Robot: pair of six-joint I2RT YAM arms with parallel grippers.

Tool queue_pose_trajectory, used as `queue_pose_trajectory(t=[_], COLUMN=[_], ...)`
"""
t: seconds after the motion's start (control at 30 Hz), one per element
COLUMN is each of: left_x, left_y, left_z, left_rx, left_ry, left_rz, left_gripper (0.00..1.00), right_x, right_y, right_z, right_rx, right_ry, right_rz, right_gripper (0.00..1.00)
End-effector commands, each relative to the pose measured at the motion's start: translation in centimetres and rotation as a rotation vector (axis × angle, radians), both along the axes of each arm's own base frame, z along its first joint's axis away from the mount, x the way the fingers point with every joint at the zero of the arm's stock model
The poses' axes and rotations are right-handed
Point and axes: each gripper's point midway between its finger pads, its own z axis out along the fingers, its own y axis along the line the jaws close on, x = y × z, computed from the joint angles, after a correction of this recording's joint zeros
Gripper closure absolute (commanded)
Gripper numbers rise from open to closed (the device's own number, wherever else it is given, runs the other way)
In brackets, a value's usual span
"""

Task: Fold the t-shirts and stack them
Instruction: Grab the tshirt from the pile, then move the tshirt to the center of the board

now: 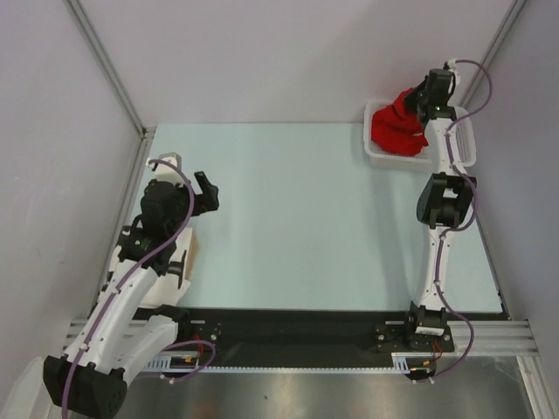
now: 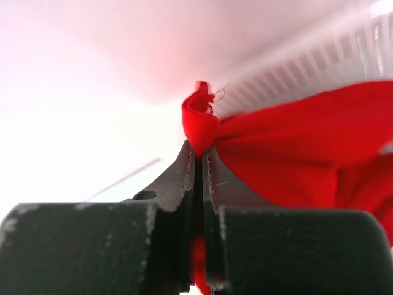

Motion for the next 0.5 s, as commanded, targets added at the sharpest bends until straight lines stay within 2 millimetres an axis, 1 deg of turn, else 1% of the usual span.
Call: queue_pose_trajectory(t=[0.0,0.03,0.07,0.1,0.13,0.17,0.2,0.23,0.27,0.3,0.33,0.37,0.4,0.43,0.47], left_x=[-1.1,-1.4,-1.6,-2.0,-2.4,-2.7,-3.2,-3.6,-3.8,-4.1,-4.5,-4.8,-5.2,-5.5,-5.8], left_y=[-0.8,-1.0,-1.2,-1.6,-1.9,-2.1,-2.6,-2.6,-2.7,-2.7,-3.1,-3.3,-3.5,-3.8,-3.9], left_z=[2.2,2.3,2.2,2.1,2.3,2.3,2.1,2.3,2.3,2.3,2.5,3.0,3.0,3.7,4.0], left_rx=[-0.039,-0.069,-0.083,-0.100,-0.128,-0.144,-0.157,-0.173,-0.184,-0.192,-0.211,-0.219,-0.233,-0.246,-0.255], left_ry=[-0.030,-0.032,-0.025,-0.015,-0.014,-0.009,0.007,0.004,0.008,0.013,0.014,0.004,0.013,0.007,0.008], left_rz=[-0.058,-0.059,-0.065,-0.089,-0.097,-0.106,-0.130,-0.133,-0.132,-0.132,-0.154,-0.169,-0.178,-0.197,-0.202], left_gripper=[0.08,0.08,0.08,0.08,0.07,0.08,0.08,0.08,0.08,0.07,0.07,0.06,0.06,0.06,0.06], right_x=[-4.7,-6.0,-7.5,-10.7,-12.6,-14.3,-15.7,-19.2,-20.8,-22.2,-25.0,-26.7,-28.2,-30.5,-31.6], right_y=[1.2,1.9,3.2,3.9,4.6,5.5,5.9,6.8,7.6,8.8,10.6,11.9,14.3,15.5,16.5], right_z=[24.9,27.4,29.8,34.2,36.4,38.2,39.2,42.2,43.2,43.8,45.1,45.6,45.7,45.6,45.3], right_rx=[-0.006,-0.008,-0.013,-0.033,-0.046,-0.055,-0.044,-0.035,-0.009,-0.002,-0.001,-0.005,-0.016,-0.009,0.006], right_ry=[-0.505,-0.551,-0.589,-0.663,-0.693,-0.718,-0.726,-0.774,-0.786,-0.789,-0.797,-0.800,-0.796,-0.777,-0.760], right_rz=[0.016,0.036,0.058,0.072,0.083,0.092,0.093,0.124,0.147,0.185,0.233,0.264,0.318,0.352,0.381], right_gripper=[1.00,1.00,1.00,1.00,1.00,1.00,1.00,1.00,1.00,1.00,1.00,1.00,1.00,1.00,1.00])
